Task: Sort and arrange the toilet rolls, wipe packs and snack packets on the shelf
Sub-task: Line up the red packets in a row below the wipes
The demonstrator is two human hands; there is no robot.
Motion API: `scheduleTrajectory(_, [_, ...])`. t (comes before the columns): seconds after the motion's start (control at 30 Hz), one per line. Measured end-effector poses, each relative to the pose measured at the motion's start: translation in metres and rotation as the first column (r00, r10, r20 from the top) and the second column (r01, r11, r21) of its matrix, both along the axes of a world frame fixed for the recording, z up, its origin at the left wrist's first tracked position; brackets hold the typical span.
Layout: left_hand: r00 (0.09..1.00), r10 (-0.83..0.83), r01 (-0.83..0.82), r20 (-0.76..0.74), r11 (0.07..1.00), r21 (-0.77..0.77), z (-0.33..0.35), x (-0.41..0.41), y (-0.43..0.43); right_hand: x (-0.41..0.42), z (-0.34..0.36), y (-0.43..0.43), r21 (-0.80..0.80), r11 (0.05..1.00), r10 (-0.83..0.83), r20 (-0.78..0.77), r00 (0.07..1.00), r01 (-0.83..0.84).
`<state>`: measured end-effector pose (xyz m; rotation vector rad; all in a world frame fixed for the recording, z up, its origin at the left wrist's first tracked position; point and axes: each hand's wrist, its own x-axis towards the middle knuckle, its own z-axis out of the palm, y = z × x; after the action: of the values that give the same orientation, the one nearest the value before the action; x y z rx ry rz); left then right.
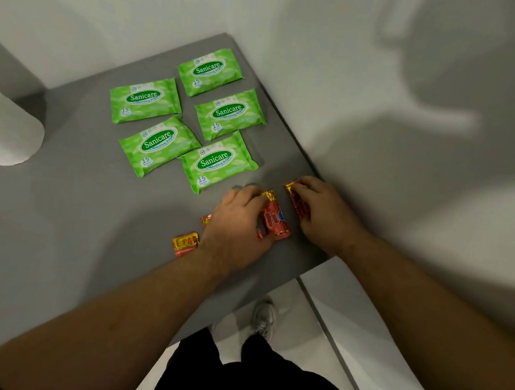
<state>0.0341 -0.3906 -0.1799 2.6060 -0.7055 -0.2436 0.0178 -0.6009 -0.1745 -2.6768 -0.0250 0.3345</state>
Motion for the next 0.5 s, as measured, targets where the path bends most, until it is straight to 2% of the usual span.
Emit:
scheduleTrajectory(0.13, [1.000,0.012,-0.012,0.006,1.000,-0.019,-0.001,-0.004,0.007,-0.001,0.003,0.003,-0.008,1.000,0.001,0.012,1.000,-0.001])
scheduleTrajectory(0.33, [0.999,0.029,-0.028,0.041,1.000,-0.004,-0.001,-0.011,0.026,-0.034,0.013,0.027,0.075,0.987,-0.155,0.215,0.964,0.142])
scheduleTrajectory(0.5, [0.997,-0.053,0.050,0.053,0.997,0.056,0.005,0.001,0.022,-0.079,-0.009,0.061,0.088,0.995,-0.059,0.202,0.978,0.042])
